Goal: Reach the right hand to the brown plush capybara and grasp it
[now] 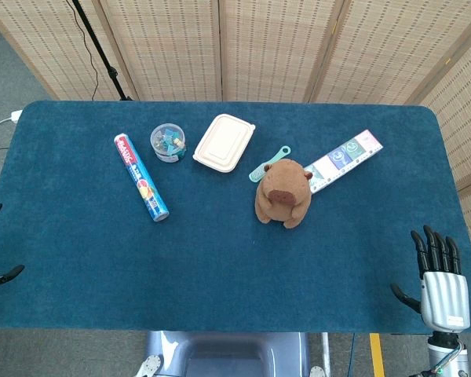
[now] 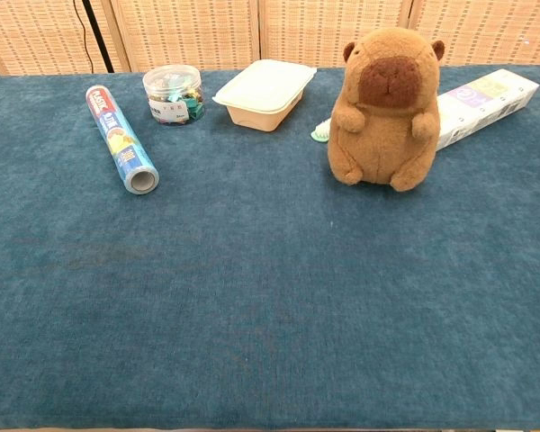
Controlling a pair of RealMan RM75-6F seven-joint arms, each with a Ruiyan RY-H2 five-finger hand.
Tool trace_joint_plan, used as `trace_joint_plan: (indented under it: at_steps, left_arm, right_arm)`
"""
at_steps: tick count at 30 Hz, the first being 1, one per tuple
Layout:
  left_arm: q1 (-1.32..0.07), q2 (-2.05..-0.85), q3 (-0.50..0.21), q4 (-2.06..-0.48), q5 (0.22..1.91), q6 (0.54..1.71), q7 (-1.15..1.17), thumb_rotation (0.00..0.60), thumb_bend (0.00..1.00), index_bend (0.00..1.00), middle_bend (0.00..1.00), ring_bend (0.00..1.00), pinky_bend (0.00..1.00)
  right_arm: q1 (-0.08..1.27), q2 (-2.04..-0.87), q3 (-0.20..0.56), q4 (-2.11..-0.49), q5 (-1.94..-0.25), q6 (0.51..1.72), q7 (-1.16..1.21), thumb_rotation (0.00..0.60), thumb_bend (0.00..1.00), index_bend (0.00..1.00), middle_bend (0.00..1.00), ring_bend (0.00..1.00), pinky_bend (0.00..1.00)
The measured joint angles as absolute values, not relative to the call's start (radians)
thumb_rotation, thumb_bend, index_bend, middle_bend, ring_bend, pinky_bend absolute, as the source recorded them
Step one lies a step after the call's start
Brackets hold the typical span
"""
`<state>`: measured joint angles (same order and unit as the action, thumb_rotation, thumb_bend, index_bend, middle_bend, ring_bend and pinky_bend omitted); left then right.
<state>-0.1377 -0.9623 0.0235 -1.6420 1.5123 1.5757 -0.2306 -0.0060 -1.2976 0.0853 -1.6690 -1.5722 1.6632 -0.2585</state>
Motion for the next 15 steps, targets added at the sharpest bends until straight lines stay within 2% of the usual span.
trace_joint_plan:
  at_steps: [10,15]
  left_arm:
    - [-0.133,-0.955,0.015,-1.64,1.54,1.561,-0.251,0.6,0.0,0.0,0.0,0.0,0.0]
    - [-0.136,-0.954,0.013,-1.644,1.549,1.548,-0.245,0.6,0.0,0.0,0.0,0.0,0.0]
  right_arm:
    - [0.058,-1.339,0.089,-1.687,-1.597,1.582,-0.235,0.6,0.0,0.01,0.0,0.0,0.0]
    - [0.111,-1.375,0.111,-1.684,-1.605,1.528,-0.228,0.6,0.0,0.08,0.0,0.0,0.0]
